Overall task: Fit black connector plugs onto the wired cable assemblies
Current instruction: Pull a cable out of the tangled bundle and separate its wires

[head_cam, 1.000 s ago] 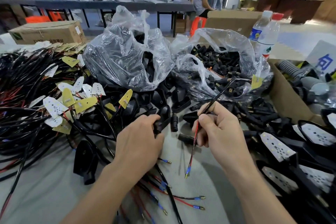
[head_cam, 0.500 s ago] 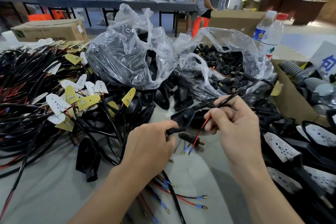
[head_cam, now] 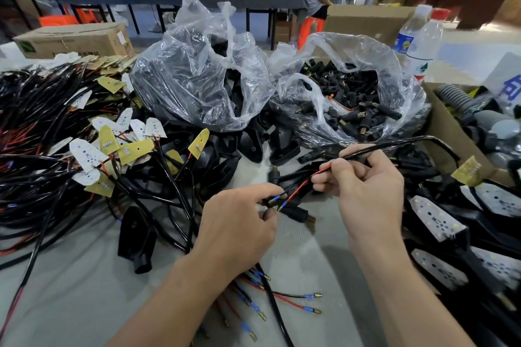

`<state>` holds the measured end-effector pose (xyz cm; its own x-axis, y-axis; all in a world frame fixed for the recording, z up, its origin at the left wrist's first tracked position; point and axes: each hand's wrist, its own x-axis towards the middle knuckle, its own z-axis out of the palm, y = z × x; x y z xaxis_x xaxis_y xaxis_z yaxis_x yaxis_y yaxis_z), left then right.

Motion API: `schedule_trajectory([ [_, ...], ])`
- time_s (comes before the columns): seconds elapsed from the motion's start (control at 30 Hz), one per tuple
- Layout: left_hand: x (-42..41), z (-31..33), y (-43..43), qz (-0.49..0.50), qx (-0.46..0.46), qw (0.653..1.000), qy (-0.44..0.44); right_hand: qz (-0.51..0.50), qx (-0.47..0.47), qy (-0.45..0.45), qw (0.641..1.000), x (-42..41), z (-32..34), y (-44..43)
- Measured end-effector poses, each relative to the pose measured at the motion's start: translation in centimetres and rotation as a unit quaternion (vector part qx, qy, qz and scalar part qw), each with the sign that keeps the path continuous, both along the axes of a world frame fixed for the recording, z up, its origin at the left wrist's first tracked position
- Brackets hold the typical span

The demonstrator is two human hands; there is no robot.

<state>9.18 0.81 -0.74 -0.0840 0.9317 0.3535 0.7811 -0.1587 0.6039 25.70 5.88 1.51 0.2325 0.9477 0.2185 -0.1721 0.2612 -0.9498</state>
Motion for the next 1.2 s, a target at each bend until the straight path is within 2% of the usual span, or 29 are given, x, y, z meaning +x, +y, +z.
schedule_trajectory([
  [0.3,-0.3,-0.5,0.2,-0.003,0.006,1.000,-0.006,0.000,-0.033,0.035,0.999,-0.2,-0.2,0.2],
  [0.6,-0.3,-0.7,0.0,-0.061,-0.013,0.995,-0.072,0.001,-0.040,0.037,0.999,-0.3,-0.3,0.0],
  [0.8,-0.8,-0.7,0.5,-0.039,-0.010,0.997,-0.063,0.046,-0.059,0.041,0.996,-0.2,-0.2,-0.2],
  [0.93,-1.1,-0.9,0.6,-0.037,-0.018,0.997,-0.058,0.136,-0.074,-0.072,0.985,-0.2,-0.1,-0.7],
  [1.03,-1.2,-0.8,0.6,-0.055,-0.018,0.997,-0.044,0.154,-0.078,-0.183,0.968,-0.2,-0.1,-0.9],
  [1.1,-1.2,-0.8,0.7,-0.051,-0.008,0.998,-0.041,0.132,-0.078,-0.209,0.966,-0.2,-0.2,-0.9],
  [1.2,-1.0,-1.0,0.7,-0.033,-0.002,0.998,-0.049,0.078,-0.090,-0.193,0.974,-0.1,-0.4,-0.7],
])
